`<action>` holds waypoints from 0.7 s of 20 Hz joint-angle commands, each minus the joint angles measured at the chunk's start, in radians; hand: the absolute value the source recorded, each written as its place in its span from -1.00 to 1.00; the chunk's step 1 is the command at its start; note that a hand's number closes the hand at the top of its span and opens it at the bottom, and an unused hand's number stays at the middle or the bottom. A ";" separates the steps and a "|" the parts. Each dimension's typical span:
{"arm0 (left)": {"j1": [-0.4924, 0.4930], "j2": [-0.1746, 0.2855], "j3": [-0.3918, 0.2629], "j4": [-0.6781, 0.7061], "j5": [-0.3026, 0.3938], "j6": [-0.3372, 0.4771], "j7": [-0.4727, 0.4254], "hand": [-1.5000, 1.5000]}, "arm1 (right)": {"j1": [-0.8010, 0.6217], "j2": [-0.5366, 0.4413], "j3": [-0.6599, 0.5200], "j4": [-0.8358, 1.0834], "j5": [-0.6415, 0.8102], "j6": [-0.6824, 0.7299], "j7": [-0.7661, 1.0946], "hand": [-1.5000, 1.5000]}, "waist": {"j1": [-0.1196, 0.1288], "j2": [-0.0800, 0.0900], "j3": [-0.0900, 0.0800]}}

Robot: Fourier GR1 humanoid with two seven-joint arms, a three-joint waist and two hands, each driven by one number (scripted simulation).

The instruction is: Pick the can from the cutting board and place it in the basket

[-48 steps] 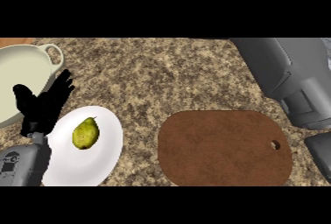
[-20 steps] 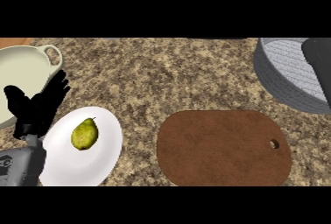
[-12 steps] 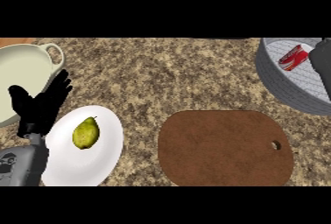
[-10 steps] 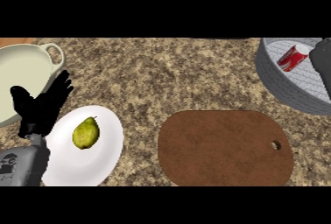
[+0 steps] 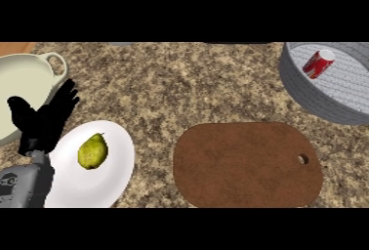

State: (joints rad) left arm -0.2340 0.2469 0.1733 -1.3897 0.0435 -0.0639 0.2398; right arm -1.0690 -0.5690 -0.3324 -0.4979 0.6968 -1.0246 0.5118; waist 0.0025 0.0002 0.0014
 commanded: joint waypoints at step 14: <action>0.073 0.014 0.041 -0.030 -0.002 0.026 0.011 0.00 | 0.736 -0.011 -0.090 -0.888 -0.364 0.354 0.062 -1.00 | -0.092 -0.023 -0.003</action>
